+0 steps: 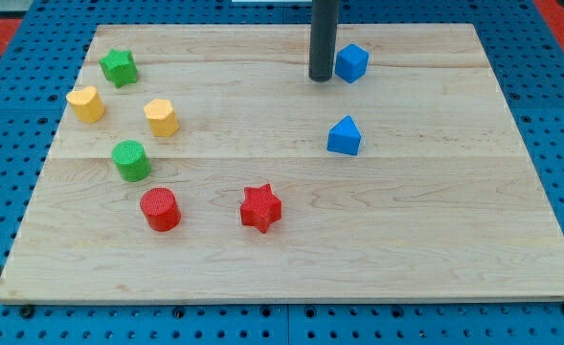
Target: Move the yellow heart to the center
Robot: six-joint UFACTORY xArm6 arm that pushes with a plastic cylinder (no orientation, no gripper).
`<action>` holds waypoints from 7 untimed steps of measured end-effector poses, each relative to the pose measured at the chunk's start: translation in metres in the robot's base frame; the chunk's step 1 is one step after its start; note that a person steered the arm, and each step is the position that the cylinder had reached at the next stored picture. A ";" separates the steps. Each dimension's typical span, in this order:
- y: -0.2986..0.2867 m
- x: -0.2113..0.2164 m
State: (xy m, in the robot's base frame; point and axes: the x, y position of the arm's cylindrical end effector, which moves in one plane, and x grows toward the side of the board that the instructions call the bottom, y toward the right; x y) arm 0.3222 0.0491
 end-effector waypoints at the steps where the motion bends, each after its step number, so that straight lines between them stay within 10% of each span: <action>1: -0.039 0.025; 4: -0.227 -0.026; 7: -0.267 0.050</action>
State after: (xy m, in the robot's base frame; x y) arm 0.3727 -0.2182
